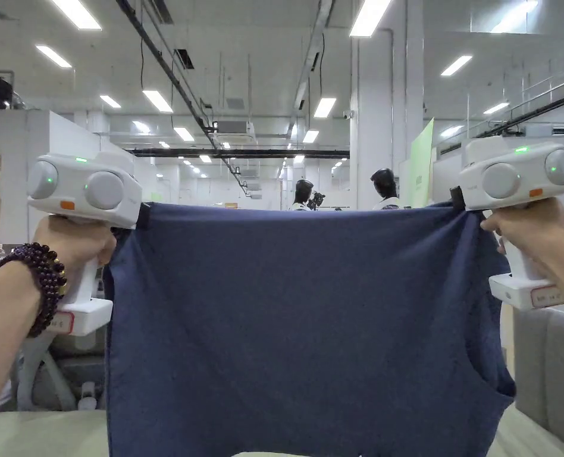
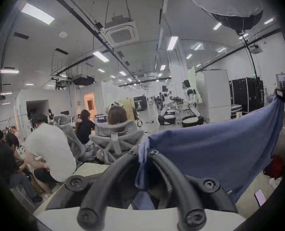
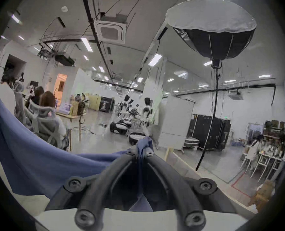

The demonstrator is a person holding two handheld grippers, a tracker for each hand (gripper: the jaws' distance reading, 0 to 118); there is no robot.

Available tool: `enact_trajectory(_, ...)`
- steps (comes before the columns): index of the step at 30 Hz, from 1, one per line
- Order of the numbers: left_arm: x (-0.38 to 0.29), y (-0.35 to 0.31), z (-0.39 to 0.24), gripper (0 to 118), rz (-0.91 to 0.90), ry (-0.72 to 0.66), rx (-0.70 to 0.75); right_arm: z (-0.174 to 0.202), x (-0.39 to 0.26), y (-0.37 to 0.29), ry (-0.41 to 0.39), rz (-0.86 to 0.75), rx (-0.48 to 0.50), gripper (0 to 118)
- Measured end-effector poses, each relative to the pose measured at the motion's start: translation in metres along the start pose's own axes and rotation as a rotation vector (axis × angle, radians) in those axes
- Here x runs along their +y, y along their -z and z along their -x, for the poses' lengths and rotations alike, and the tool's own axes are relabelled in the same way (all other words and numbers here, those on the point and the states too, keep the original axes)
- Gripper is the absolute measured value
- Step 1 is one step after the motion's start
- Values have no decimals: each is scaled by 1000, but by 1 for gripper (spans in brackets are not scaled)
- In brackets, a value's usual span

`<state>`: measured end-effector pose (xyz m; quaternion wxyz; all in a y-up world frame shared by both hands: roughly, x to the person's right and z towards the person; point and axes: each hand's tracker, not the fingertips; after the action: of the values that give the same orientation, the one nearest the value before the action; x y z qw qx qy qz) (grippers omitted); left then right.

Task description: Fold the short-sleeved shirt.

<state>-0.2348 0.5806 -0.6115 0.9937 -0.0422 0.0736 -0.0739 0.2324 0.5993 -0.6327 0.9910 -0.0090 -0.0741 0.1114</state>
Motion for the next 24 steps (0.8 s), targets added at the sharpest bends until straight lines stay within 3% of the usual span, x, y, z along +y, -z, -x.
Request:
enact_trajectory(7,-18,15,9,5,-11,-40,5,12,-10,18,2,-31,9,3)
enact_trajectory(13,-90,45,6,4,96,-69,-16,36,-81,56,8,74,58,3)
enact_trajectory(17,-160,60,-1,4,156,-104,-40,52,-152,68,116,188,87,3)
enact_trajectory(24,-227,78,-1,4,240,-95,-49,58,-220,87,143,317,107,3)
